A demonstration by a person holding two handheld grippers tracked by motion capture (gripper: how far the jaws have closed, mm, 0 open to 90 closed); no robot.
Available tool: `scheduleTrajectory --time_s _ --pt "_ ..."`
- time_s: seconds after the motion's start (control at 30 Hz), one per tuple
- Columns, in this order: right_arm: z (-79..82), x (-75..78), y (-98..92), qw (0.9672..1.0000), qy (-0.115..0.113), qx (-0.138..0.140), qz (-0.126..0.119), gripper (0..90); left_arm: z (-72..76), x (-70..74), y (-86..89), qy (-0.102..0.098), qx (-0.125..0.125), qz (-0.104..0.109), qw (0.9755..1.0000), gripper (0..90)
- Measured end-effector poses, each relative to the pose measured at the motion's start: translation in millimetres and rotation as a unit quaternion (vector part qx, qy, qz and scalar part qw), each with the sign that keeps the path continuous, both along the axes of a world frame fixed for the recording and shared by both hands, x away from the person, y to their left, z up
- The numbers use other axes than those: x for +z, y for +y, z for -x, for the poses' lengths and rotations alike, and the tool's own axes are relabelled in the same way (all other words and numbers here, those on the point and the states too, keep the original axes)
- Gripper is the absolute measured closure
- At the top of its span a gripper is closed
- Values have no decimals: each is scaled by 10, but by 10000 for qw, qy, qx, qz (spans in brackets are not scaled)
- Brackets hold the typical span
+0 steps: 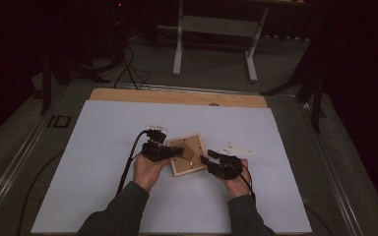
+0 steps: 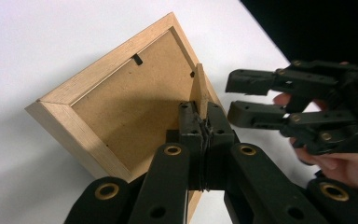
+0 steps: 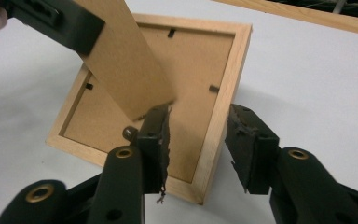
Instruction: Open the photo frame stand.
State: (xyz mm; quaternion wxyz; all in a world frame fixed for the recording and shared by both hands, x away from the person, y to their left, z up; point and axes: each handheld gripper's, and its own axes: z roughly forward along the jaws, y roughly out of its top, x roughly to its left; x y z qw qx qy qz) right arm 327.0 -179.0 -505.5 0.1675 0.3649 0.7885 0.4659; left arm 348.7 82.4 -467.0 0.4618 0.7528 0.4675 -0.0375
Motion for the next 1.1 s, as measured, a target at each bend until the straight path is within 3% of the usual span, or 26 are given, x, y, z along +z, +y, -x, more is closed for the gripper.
scheduleTrajectory --time_s 0.3,0.77,1.1 --pt "-23 40 -64 9992 191 -44 -341 431 16 84 96 -91 119 281 9995 887" --pt "-53 63 -62 9964 494 92 -680 337 61 173 149 -254 114 565 9980 886" --pt "-82 87 -99 9884 789 259 -1275 320 94 221 183 -500 -57 827 9953 886"
